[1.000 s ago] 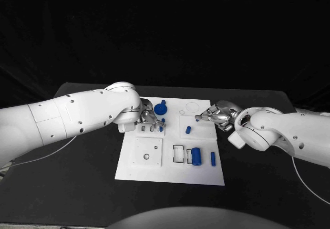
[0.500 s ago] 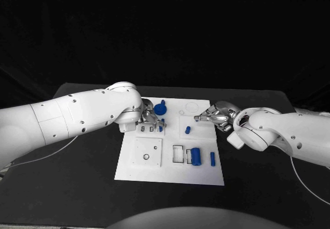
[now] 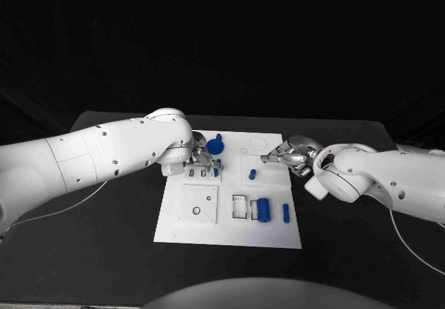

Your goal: Assemble the parts on the task board

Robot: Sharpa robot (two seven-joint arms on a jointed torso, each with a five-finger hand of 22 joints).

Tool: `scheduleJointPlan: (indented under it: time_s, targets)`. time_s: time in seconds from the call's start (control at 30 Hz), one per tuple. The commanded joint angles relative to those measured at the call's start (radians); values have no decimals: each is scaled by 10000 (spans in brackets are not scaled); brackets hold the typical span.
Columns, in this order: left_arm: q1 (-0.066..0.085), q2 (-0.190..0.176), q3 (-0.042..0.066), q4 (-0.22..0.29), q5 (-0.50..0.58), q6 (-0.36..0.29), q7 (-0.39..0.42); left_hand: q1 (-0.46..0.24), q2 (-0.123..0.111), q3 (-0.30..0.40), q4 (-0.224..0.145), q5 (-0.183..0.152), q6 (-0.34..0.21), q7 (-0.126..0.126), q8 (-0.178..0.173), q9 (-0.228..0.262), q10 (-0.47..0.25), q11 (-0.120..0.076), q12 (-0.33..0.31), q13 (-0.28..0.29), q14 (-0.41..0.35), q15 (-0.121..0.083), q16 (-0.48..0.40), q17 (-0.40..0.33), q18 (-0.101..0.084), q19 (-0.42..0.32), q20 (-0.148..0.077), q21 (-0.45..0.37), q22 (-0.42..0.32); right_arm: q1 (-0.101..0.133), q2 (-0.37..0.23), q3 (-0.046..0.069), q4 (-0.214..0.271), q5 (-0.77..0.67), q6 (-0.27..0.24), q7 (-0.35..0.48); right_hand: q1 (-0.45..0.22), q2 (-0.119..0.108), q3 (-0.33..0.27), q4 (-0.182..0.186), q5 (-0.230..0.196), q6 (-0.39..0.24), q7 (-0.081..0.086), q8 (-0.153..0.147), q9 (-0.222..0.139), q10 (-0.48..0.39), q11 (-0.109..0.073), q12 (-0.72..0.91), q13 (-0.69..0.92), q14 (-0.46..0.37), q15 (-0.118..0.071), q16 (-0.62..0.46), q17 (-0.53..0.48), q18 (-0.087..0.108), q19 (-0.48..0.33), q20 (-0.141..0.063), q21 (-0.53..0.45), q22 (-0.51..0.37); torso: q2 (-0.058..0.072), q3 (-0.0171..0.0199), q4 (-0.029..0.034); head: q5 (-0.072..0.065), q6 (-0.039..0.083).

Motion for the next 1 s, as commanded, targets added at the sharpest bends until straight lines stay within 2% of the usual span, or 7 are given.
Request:
scheduleJointPlan:
  time_s: [0.03,0.3,0.57,0.73,0.87,1.0]
  targets:
    - [-1,33,-3,-42,227,225,84,-14,99,42,-8,-54,-74,-25,8,12,1058,49,25,2634,1042,-41,25,2634,-74,1052,-21,24,2635,-8,4,-2,22,-50,-149,270,60,27,-55,12,43,-46,-13,68,16,1049,93,39,2633,1060,82,41,2631,-67,1048,71,45,2628,4,0,8,-31,-14]
    - [-3,58,-16,-93,381,353,90,-5,111,50,-9,-66,-76,-25,4,18,1058,48,25,2634,1042,-42,25,2634,-74,1052,-22,24,2635,-9,6,-2,76,-197,-675,744,54,46,-66,29,51,-1,-11,105,31,1049,95,39,2633,1060,83,41,2631,-67,1048,75,45,2628,-3,5,0,-15,-19]
    - [-4,94,-69,-103,479,472,81,58,170,94,-13,-94,-111,-25,-33,32,1058,48,25,2634,1042,-45,25,2634,-74,1052,-25,24,2635,-10,34,-2,95,-244,-881,953,52,51,-69,34,55,9,-8,113,34,1049,97,39,2633,1060,84,41,2631,-67,1048,76,45,2628,-1,2,9,-28,-12]
    - [-5,107,-83,-108,629,509,87,186,285,183,-18,-101,-122,-31,-84,44,1058,43,25,2634,1042,-48,25,2634,-74,1052,-29,24,2635,-11,40,-2,86,-241,-927,1001,49,48,-82,41,89,20,-3,127,39,1049,101,39,2633,1060,86,41,2631,-67,1048,78,45,2628,-4,3,8,-42,-13]
    - [-6,114,-95,-137,735,545,98,265,361,241,-16,-103,-111,-37,-110,53,1058,38,25,2634,1042,-51,25,2634,-74,1052,-32,24,2635,-15,58,-2,72,-227,-942,1015,51,46,-92,45,137,23,0,138,42,1049,105,39,2633,1060,89,41,2631,-67,1048,81,45,2628,-12,6,-16,-15,-8]
    - [-6,122,-102,-178,840,578,87,277,377,252,-15,-104,-109,-38,-115,54,1058,37,25,2634,1042,-52,25,2634,-74,1052,-33,24,2635,-19,58,-2,72,-211,-934,1001,54,57,-93,51,165,23,1,143,43,1049,106,39,2633,1060,90,41,2631,-67,1048,83,45,2628,-3,1,6,-116,-10]
